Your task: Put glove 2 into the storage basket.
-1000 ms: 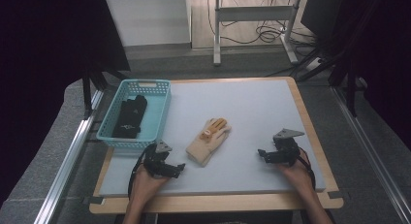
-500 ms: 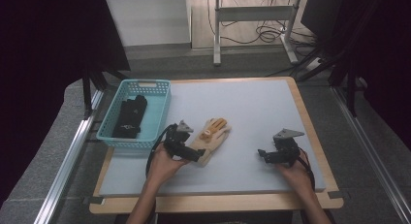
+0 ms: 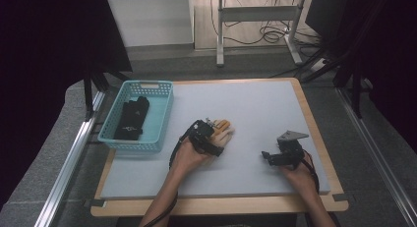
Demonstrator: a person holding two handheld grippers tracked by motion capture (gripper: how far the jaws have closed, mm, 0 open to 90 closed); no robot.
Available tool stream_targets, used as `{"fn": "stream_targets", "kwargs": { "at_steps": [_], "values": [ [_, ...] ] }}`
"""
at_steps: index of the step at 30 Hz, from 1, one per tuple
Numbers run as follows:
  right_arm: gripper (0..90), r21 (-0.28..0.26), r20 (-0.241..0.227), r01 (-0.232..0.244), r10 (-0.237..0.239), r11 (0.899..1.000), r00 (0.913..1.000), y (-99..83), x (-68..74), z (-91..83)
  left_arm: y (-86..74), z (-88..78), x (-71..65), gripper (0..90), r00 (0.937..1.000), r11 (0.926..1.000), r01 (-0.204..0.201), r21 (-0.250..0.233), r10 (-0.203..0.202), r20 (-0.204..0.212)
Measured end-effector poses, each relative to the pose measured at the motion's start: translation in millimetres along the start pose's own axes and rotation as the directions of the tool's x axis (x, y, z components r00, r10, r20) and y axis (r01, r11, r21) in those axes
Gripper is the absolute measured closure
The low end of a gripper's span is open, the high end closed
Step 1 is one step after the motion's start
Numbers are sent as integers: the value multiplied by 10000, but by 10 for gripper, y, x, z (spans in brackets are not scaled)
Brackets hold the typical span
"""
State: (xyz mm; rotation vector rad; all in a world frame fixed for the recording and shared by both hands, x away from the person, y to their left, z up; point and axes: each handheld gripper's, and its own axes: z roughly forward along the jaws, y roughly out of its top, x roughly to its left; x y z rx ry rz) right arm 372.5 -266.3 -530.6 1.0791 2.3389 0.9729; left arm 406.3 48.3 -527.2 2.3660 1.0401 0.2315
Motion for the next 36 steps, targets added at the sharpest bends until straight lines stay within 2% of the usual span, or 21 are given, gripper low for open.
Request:
{"fn": "stream_targets", "kwargs": {
  "at_steps": [4,5,6,11,14,19,25,27,36],
  "values": [
    [161,-14,-5,-9,9,10000,10000,0,1,2,-24,0,-11,21,9998,9999,-49,-93,47,-188],
    [161,-11,-7,-11,11,10000,10000,0,0,3,-31,-15,-21,91,9998,9998,-22,-182,19,-194],
    [161,-11,-7,-11,11,10000,10000,0,0,3,-35,-29,-30,91,9998,9998,-11,-212,6,-205],
    [161,-10,-4,-8,8,10000,10000,0,1,4,-34,-76,-56,274,9995,9996,93,-260,-101,-297],
    [161,-7,-3,-7,7,10000,10000,0,2,4,-23,-99,-57,425,9994,9996,172,-214,-178,-311],
    [161,-7,-4,-7,7,10000,10000,-1,2,4,16,-110,-83,543,9990,9997,239,-1,-239,-365],
    [161,9,7,10,-10,10000,10000,-1,2,2,45,-137,-40,563,9992,9993,385,7,-385,-110],
    [161,11,13,9,-9,10000,10000,-1,3,1,62,-172,-22,563,9990,9991,429,-34,-429,-144],
    [161,11,16,7,-7,10000,10000,-1,5,0,155,-509,122,555,9978,9966,569,-602,-589,-319]
  ]
}}
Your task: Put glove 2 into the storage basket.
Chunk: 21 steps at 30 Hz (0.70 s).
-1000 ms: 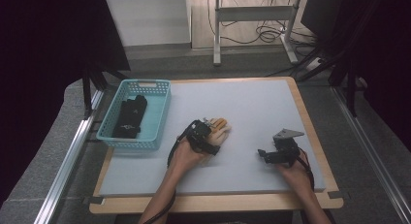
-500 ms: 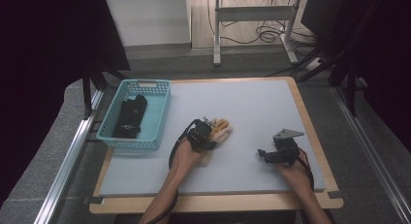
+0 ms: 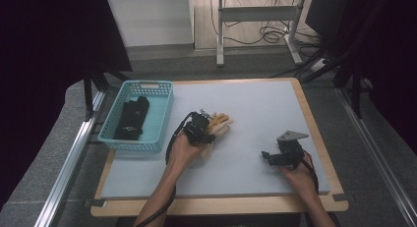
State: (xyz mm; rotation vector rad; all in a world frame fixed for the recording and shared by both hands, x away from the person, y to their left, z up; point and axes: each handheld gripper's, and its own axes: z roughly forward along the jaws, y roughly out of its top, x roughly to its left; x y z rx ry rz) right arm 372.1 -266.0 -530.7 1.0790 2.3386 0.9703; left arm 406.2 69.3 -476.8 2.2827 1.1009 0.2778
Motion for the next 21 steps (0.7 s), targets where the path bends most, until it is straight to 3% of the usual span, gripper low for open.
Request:
{"fn": "stream_targets", "kwargs": {
  "at_steps": [6,12,21],
  "values": [
    [161,-26,17,21,-21,10000,10000,-1,0,0,117,-309,195,550,9995,9998,138,-131,-141,-269],
    [161,-26,19,25,-25,10000,10000,-1,0,-1,156,-508,367,549,9976,9986,444,-284,-459,-523],
    [161,-27,16,20,-20,10000,10000,-1,0,-1,105,-833,711,548,9855,9924,1129,-487,-1181,-1222]
  ]
}}
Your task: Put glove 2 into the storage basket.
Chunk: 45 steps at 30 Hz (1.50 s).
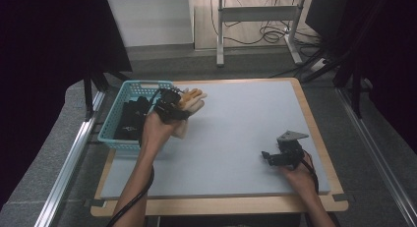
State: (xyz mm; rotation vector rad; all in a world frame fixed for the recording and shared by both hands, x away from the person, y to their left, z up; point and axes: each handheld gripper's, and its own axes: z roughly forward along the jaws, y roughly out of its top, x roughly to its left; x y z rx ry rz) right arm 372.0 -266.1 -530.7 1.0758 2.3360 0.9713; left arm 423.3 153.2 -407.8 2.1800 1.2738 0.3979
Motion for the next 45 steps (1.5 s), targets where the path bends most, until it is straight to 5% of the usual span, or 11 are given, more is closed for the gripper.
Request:
{"fn": "stream_targets", "kwargs": {
  "at_steps": [6,13,22,29,38,45],
  "values": [
    [161,-3,-2,0,0,10000,10000,0,0,0,-62,-136,291,542,9969,9983,567,-124,-573,-530],
    [161,3,-7,-1,1,10000,10000,0,-1,1,-170,-212,608,535,9851,9930,1169,-168,-1181,-1248],
    [161,2,-4,-2,2,10000,10000,0,0,1,-330,-6,951,531,9627,9784,2048,281,-1961,-1863],
    [161,1,-7,-5,5,10000,10000,0,0,1,-467,186,1133,525,9497,9666,2422,833,-2187,-2240],
    [161,0,-9,-7,7,10000,10000,1,-1,1,-426,566,1100,507,9635,9583,2167,1864,-1792,-1989],
    [161,12,-13,-2,2,10000,10000,1,-2,0,-366,784,1095,485,9658,9441,2426,2229,-2134,-1473]
  ]
}}
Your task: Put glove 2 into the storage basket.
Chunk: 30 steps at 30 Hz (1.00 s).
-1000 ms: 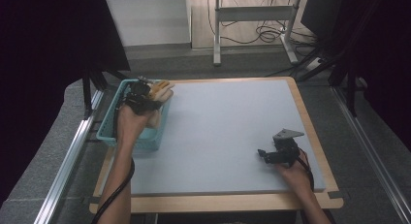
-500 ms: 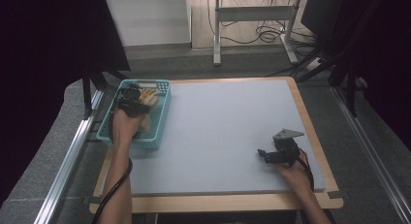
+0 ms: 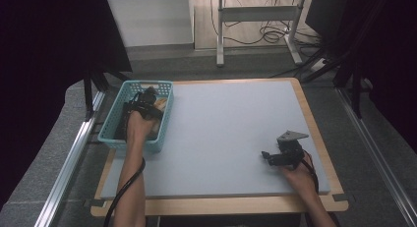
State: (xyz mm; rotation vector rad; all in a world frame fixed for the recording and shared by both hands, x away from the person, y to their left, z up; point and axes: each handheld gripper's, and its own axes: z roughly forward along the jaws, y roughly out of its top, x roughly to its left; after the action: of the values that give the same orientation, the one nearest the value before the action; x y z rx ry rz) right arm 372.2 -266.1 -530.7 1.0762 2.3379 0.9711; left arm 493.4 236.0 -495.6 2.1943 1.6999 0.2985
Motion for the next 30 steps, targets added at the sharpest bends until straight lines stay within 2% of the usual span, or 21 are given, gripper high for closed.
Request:
{"fn": "stream_targets", "kwargs": {
  "at_steps": [1,3,5,7,10,14,18,21,22,25,26,28,30],
  "values": [
    [161,-4,1,2,-2,10000,10000,0,0,0,-3,13,30,472,9999,9999,117,-27,-117,95],
    [161,-4,-1,-1,1,10000,10000,0,0,0,-15,29,83,385,9991,9994,346,52,-347,238],
    [161,-1,-4,-2,2,10000,10000,0,-1,0,-32,5,121,249,9988,9992,403,-43,-401,290],
    [161,-1,-7,1,-1,10000,10000,0,-1,0,-40,-65,132,131,9977,9993,324,-165,-314,604],
    [161,-2,-2,4,-4,10000,10000,0,0,0,-31,-221,99,136,9989,9995,-159,-290,171,438],
    [161,-14,4,6,-6,10000,10000,-1,1,1,-24,-431,118,140,9983,9968,-208,-775,250,531],
    [161,-14,6,4,-4,10000,10000,-1,2,1,-60,-561,197,231,9989,9916,-116,-1291,175,446],
    [161,-14,2,2,-2,10000,10000,-1,1,1,-103,-611,272,298,9965,9848,119,-1731,26,836],
    [160,-15,4,3,-3,10000,10000,-1,1,1,-119,-621,285,331,9967,9828,228,-1835,-80,809],
    [161,-12,3,2,-2,10000,10000,0,1,1,-157,-615,337,496,9992,9829,324,-1814,-276,292],
    [161,-13,4,2,-2,10000,10000,0,1,1,-177,-594,360,580,9992,9849,384,-1690,-402,-73],
    [161,-12,5,1,-1,10000,10000,-1,2,1,-211,-542,409,688,9966,9894,484,-1366,-570,-593],
    [161,-15,4,2,-2,10000,10000,-1,2,1,-248,-461,456,758,9940,9925,707,-1002,-784,-756]
  ]
}}
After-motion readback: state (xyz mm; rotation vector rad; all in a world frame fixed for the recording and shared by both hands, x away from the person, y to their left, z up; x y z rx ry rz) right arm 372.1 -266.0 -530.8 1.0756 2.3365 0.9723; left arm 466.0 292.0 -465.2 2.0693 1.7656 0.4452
